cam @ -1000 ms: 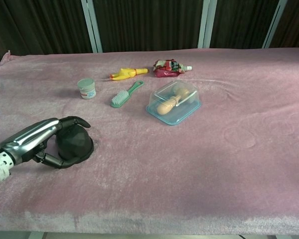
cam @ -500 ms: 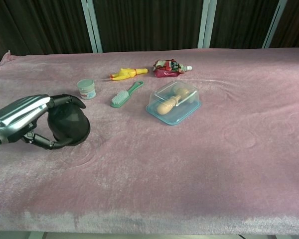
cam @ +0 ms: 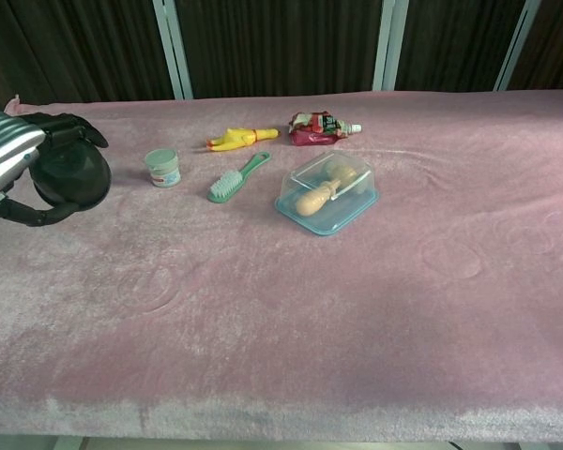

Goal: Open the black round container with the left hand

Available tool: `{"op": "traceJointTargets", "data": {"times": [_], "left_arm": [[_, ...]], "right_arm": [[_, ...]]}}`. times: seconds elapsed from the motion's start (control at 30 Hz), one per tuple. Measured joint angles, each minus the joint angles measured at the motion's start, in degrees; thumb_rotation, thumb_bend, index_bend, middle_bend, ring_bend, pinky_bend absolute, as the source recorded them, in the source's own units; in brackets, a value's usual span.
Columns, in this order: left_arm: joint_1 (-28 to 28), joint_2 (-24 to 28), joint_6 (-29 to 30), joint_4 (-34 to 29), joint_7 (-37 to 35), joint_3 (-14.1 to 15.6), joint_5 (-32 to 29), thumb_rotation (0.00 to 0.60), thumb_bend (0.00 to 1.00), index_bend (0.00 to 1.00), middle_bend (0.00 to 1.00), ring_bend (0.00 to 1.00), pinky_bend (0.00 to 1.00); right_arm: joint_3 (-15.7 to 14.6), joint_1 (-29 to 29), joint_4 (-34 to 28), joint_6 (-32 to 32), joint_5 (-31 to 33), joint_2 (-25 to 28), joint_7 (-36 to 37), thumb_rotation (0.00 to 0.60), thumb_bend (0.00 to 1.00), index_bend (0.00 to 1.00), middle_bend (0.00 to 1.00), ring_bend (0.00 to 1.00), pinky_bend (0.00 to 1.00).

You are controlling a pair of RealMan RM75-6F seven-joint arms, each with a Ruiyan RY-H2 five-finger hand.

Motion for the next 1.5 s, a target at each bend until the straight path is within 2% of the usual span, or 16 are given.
{"op": "traceJointTargets", "data": {"times": [0.07,0.17,0.4,0.5,0.6,0.67,0.77,0.87,0.97,1.1,1.2,1.27,1.37,1.5], "left_arm": [[0.11,0.18,-1.07,-1.56,-3.14,0.18,-0.81,0.6,0.33,0.47,0.59,0.67,0.67],[0.21,0.89,-3.63,-5.3,-11.95,0.36,-2.59,0.6,0.33,0.49,0.6,0.67,0.67],[0.06,3.57,-11.93,-14.79,-43.58,-0.09,-7.59,0.6,0.33,0.5,0.6,0.67,0.67],[-0.08,4.32,-14.66,-16.57,-53.8,-0.12,-8.37,0.6,0.33,0.5,0.59,0.67,0.67],[-0.08,4.38,-14.9,-16.35,-58.33,-0.11,-8.56,0.6,0.33,0.5,0.6,0.67,0.67],[-0.05,4.25,-14.63,-15.74,-58.29,-0.11,-8.59,0.6,0.33,0.5,0.6,0.67,0.67],[0.04,3.65,-13.4,-13.74,-53.65,-0.26,-8.41,0.6,0.33,0.51,0.6,0.67,0.67],[0.17,2.45,-10.91,-10.09,-43.4,-0.52,-7.76,0.6,0.33,0.52,0.6,0.66,0.66],[0.19,0.8,-7.32,-4.56,-29.58,-0.72,-6.35,0.6,0.33,0.53,0.6,0.65,0.65],[0.15,-1.5,-2.24,5.13,-12.11,-0.76,-4.14,0.6,0.33,0.54,0.6,0.65,0.65],[0.16,-2.56,-0.66,8.21,-5.87,-0.7,-3.3,0.6,0.33,0.54,0.6,0.65,0.65],[0.19,-2.97,-0.2,8.45,-4.88,-0.62,-3.05,0.6,0.33,0.54,0.6,0.65,0.65],[0.27,-3.14,-0.36,7.13,-7.81,-0.4,-3.1,0.6,0.33,0.54,0.6,0.65,0.65],[0.3,-2.25,-2.29,2.13,-20.23,-0.01,-3.89,0.6,0.33,0.54,0.6,0.65,0.65]], "right_arm": [[0.01,-0.02,0.01,0.07,0.01,0.02,0.04,0.6,0.0,0.0,0.0,0.0,0.09],[0.02,-0.05,0.0,0.15,0.03,0.08,0.11,0.6,0.0,0.0,0.0,0.0,0.09],[0.01,-0.02,0.01,0.03,0.11,0.05,0.02,0.6,0.0,0.0,0.0,0.0,0.09],[-0.01,-0.02,-0.05,-0.02,0.14,0.06,-0.05,0.6,0.0,0.0,0.0,0.0,0.09],[0.03,-0.01,-0.07,-0.01,0.18,0.06,-0.07,0.6,0.0,0.0,0.0,0.0,0.09],[0.04,0.0,-0.05,-0.07,0.26,0.03,-0.14,0.6,0.0,0.0,0.0,0.0,0.09],[0.05,0.03,-0.11,-0.18,0.31,0.0,-0.24,0.6,0.0,0.0,0.0,0.0,0.09],[0.08,0.06,-0.17,-0.26,0.4,-0.02,-0.33,0.6,0.0,0.0,0.0,0.0,0.09],[0.13,0.13,-0.24,-0.48,0.59,-0.04,-0.49,0.6,0.0,0.0,0.0,0.0,0.09],[0.13,0.22,-0.33,-0.75,0.77,-0.07,-0.71,0.6,0.0,0.0,0.0,0.0,0.09],[0.15,0.24,-0.43,-0.8,0.87,-0.02,-0.76,0.6,0.0,0.0,0.0,0.0,0.09],[0.14,0.23,-0.45,-0.72,0.84,0.03,-0.68,0.6,0.0,0.0,0.0,0.0,0.09],[0.1,0.22,-0.46,-0.65,0.76,0.13,-0.53,0.6,0.0,0.0,0.0,0.0,0.09],[0.01,0.18,-0.42,-0.46,0.53,0.22,-0.28,0.6,0.0,0.0,0.0,0.0,0.09]]}}
